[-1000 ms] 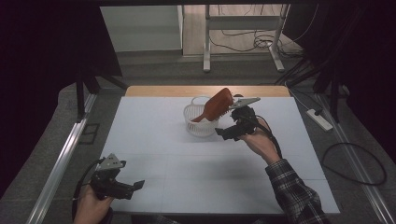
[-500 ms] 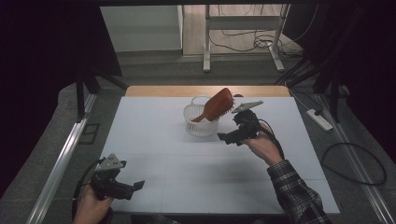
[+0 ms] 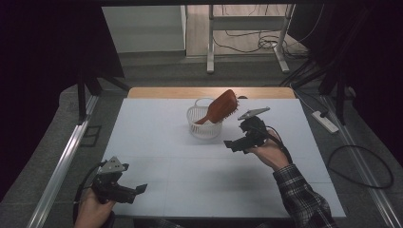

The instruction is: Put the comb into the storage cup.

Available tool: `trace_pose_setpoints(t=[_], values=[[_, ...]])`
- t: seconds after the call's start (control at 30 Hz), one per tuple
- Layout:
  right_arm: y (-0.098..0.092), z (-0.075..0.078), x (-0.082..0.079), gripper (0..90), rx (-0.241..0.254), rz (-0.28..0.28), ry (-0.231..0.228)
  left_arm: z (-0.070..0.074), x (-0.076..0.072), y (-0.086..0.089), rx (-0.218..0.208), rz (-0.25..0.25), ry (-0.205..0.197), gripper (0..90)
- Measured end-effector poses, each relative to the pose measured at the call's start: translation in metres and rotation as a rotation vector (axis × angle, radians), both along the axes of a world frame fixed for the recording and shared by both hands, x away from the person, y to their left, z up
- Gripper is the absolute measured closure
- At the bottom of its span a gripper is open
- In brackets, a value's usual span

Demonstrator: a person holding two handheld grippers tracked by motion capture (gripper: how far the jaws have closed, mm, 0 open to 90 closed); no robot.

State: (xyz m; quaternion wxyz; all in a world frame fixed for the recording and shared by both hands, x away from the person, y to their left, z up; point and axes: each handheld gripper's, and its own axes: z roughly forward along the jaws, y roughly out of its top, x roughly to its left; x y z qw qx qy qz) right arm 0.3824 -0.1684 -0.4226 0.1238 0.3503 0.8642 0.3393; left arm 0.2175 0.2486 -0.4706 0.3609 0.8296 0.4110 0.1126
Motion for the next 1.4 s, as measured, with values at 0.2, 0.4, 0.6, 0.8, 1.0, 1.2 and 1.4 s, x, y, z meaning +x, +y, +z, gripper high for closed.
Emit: trace_pose_setpoints(t=[0.2, 0.4, 0.6, 0.8, 1.0, 1.2, 1.4], values=[[-0.003, -0.001, -0.006, 0.0, 0.009, 0.011, -0.013, 0.000, 0.000, 0.000, -0.005, -0.001, 0.002, 0.1], [-0.006, 0.001, -0.013, 0.0, 0.035, 0.024, -0.025, 0.000, 0.000, 0.000, -0.004, -0.002, 0.000, 0.1], [-0.011, 0.001, -0.021, 0.0, 0.049, 0.031, -0.031, 0.000, 0.000, 0.000, -0.003, -0.003, 0.000, 0.1], [-0.017, 0.002, -0.028, 0.0, 0.050, 0.026, -0.041, 0.000, 0.000, 0.000, -0.001, -0.005, 0.000, 0.1], [-0.024, 0.002, -0.036, 0.0, 0.049, 0.030, -0.040, 0.000, 0.000, 0.000, -0.006, -0.002, 0.001, 0.1], [-0.029, -0.001, -0.043, 0.0, 0.040, 0.031, -0.038, 0.000, 0.000, 0.003, -0.025, 0.009, 0.000, 0.0], [-0.035, -0.002, -0.050, 0.0, 0.037, 0.031, -0.043, 0.000, 0.000, 0.003, -0.025, 0.010, -0.002, 0.0]])
